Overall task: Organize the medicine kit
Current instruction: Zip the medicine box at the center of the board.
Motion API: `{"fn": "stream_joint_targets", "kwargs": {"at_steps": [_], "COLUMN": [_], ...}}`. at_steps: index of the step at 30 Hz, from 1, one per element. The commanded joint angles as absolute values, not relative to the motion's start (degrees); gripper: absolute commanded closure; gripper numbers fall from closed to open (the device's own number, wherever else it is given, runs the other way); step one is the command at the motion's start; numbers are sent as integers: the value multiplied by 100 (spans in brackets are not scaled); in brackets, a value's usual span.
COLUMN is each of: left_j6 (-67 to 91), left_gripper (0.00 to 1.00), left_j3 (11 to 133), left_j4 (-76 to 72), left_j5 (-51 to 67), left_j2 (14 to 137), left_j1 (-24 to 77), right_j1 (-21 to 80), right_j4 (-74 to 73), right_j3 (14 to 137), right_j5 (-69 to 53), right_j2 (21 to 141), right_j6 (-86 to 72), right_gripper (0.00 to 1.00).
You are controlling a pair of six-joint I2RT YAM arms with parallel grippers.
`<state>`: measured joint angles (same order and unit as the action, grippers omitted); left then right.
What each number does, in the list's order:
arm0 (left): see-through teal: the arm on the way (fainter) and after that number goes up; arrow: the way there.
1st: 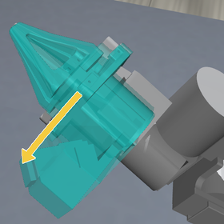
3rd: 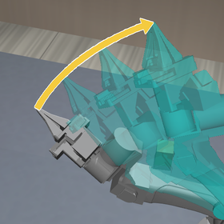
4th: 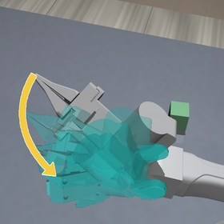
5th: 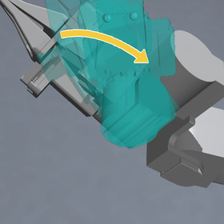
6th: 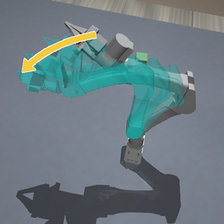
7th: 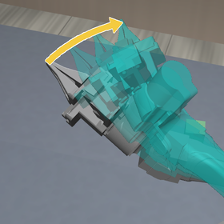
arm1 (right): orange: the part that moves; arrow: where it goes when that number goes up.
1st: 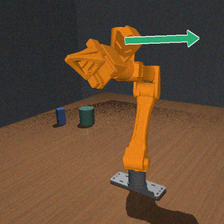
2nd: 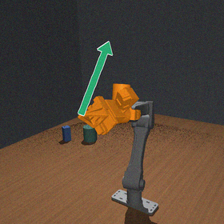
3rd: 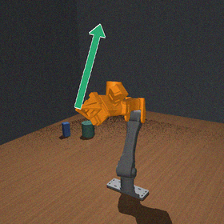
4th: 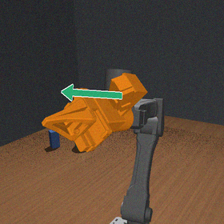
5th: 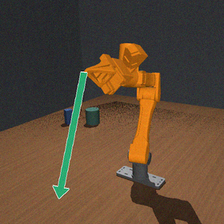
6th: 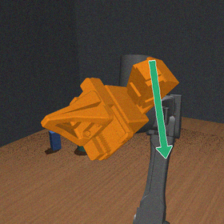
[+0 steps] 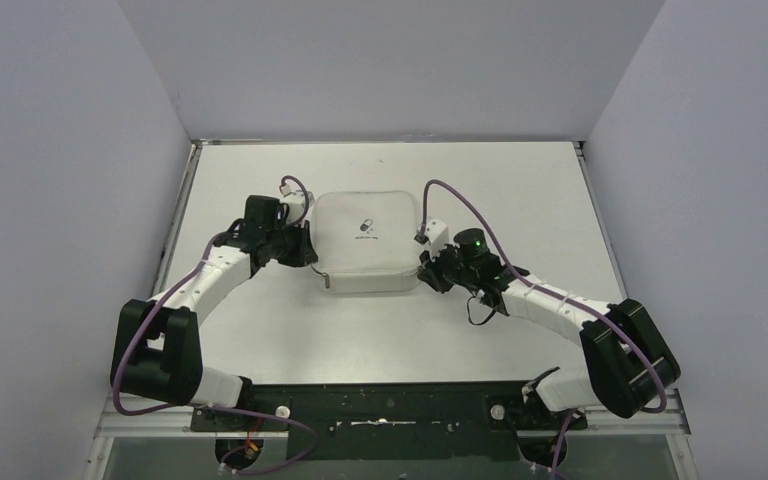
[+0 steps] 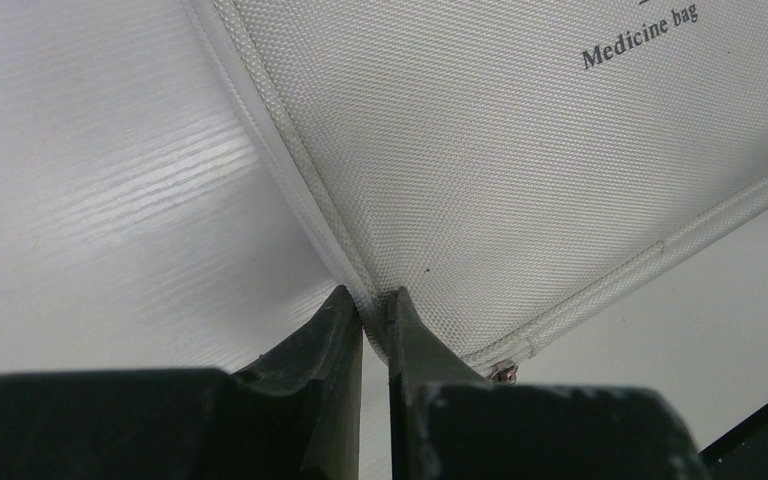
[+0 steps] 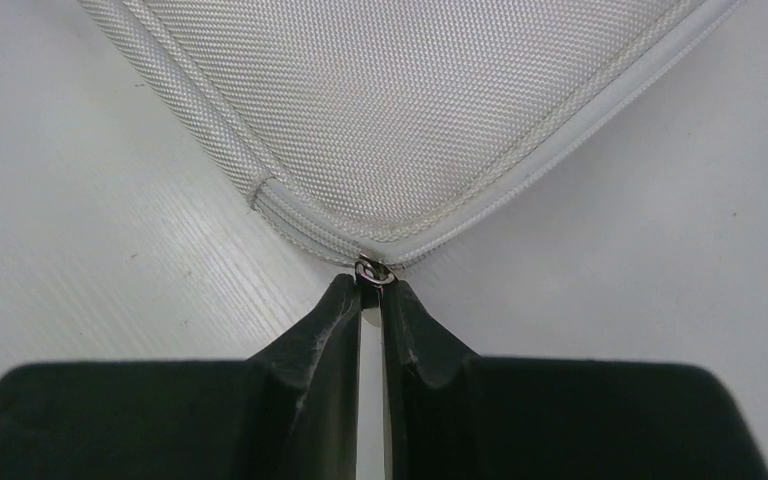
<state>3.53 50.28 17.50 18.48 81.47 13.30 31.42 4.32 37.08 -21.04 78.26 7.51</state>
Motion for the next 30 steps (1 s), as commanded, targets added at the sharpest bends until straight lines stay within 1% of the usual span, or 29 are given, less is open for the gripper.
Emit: {"fn": "stream_joint_targets", "kwargs": {"at_steps": [1, 4, 8, 11, 13, 15, 17, 24, 27, 30], "left_j6": [-388, -392, -382, -376, -342, -285, -229, 111, 442, 721], "left_gripper": [100, 100, 100, 100, 100, 100, 100, 99, 78, 61], "left_j3": [4968, 5029, 5049, 5042, 5089, 5141, 5175, 5598, 5829, 6119], "left_j4": [1740, 1750, 1769, 1700, 1663, 1602, 1492, 975, 757, 831], "left_j5": [1341, 1282, 1141, 1168, 1173, 1167, 1195, 1320, 1333, 1335], "left_j2": [7978, 8007, 8010, 8016, 8045, 8082, 8117, 8503, 8596, 8599], "left_j1": [1176, 1138, 1043, 1020, 1020, 1005, 979, 922, 914, 921], "right_j1": [2774, 2643, 2261, 2161, 2188, 2249, 2271, 2443, 2721, 3002], "right_j4": [597, 246, 18, -428, -700, -396, 29, 1521, 2004, 2357], "right_j3": [3866, 3987, 4103, 4407, 4710, 4700, 4424, 3622, 3434, 3325], "right_j5": [-2111, -2527, -2615, -3623, -4328, -4578, -4744, -4649, -4241, -4009], "right_j2": [7919, 8119, 8151, 8256, 8432, 8462, 8343, 7850, 7810, 7917], "right_j6": [666, 735, 768, 929, 762, 192, -306, -1643, -2258, -2943], "right_gripper": [100, 100, 100, 100, 100, 100, 100, 100, 100, 100]}}
